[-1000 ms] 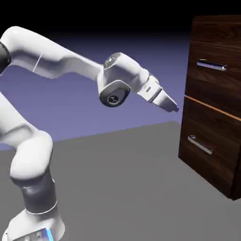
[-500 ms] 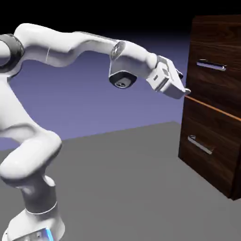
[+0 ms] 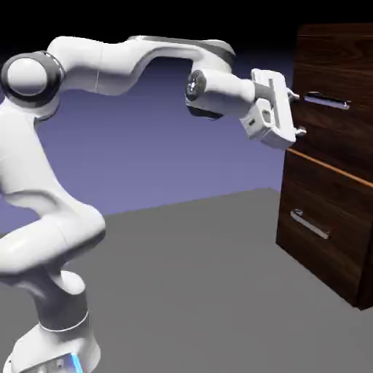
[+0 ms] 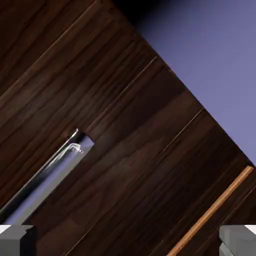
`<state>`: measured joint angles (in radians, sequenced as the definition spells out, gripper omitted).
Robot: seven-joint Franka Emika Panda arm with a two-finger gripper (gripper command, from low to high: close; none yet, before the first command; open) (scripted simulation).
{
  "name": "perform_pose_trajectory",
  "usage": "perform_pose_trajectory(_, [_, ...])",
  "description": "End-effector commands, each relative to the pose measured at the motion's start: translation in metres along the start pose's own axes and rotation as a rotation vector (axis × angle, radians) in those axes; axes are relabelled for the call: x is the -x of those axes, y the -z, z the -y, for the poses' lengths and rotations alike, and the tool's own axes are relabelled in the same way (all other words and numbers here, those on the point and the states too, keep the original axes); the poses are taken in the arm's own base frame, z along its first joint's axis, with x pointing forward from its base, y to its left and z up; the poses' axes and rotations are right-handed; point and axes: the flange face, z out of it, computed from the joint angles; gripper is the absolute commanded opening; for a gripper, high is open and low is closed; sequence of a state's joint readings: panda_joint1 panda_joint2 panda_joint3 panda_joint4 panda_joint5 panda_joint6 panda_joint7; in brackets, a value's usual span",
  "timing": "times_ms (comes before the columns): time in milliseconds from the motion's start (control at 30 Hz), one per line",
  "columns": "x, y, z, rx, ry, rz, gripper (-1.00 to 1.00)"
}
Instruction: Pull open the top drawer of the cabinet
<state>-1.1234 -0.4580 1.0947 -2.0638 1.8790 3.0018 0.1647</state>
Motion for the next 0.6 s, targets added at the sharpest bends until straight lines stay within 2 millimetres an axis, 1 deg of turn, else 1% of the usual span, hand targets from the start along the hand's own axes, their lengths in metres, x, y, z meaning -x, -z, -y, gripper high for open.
perform_pose_trajectory(0, [0.002, -0.004, 0.0, -0.01, -0.026, 0.005, 0.0])
perform_pose_trajectory(267, [0.022, -0.035, -0.002, -0.09, -0.243, 0.049, 0.0])
perform_pose_trajectory(567, [0.048, -0.069, -0.002, -0.175, -0.512, 0.11, 0.0])
